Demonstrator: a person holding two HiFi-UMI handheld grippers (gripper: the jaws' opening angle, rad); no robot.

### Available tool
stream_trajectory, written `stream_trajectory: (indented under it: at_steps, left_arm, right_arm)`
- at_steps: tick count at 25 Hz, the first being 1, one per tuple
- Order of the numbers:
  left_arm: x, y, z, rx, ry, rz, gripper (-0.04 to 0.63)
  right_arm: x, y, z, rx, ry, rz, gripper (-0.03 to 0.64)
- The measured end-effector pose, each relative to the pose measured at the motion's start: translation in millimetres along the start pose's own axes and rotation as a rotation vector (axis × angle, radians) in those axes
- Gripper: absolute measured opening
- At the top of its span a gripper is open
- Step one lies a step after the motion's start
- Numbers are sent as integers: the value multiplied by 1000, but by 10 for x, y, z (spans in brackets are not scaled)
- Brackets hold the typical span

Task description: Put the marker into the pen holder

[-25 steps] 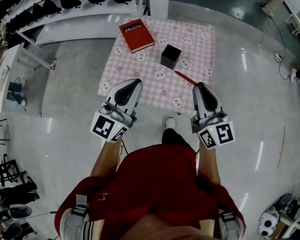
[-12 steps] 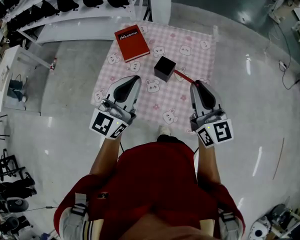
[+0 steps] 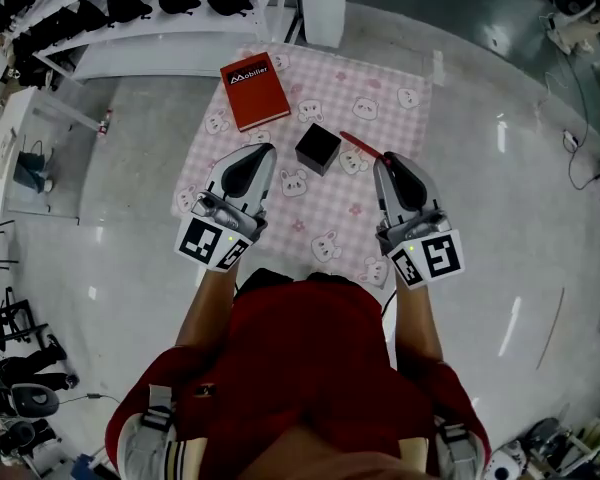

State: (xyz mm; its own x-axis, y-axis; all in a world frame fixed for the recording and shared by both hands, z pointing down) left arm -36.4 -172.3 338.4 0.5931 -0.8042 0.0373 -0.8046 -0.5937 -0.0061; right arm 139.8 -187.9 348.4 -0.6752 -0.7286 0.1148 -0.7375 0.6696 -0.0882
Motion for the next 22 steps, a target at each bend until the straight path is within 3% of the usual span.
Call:
stream_trajectory:
  at_steps: [22]
  left_arm:
    - [267,488,-306,-2,48,-65,6]
  right_arm:
    - [680,-44,-316,-8,120,-52,43]
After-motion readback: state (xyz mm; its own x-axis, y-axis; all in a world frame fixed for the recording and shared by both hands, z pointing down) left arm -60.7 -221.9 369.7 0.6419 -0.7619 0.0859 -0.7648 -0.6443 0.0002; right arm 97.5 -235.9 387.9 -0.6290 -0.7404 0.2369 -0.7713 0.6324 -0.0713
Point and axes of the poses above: the fingertips, and each gripper's own axes: x forward along the fingers, y to its left, z out of its top, the point moved 1 cm from there along -x, backward along the fingers, and after that the axes turned 12 degrees about y, right-handed, at the moved point
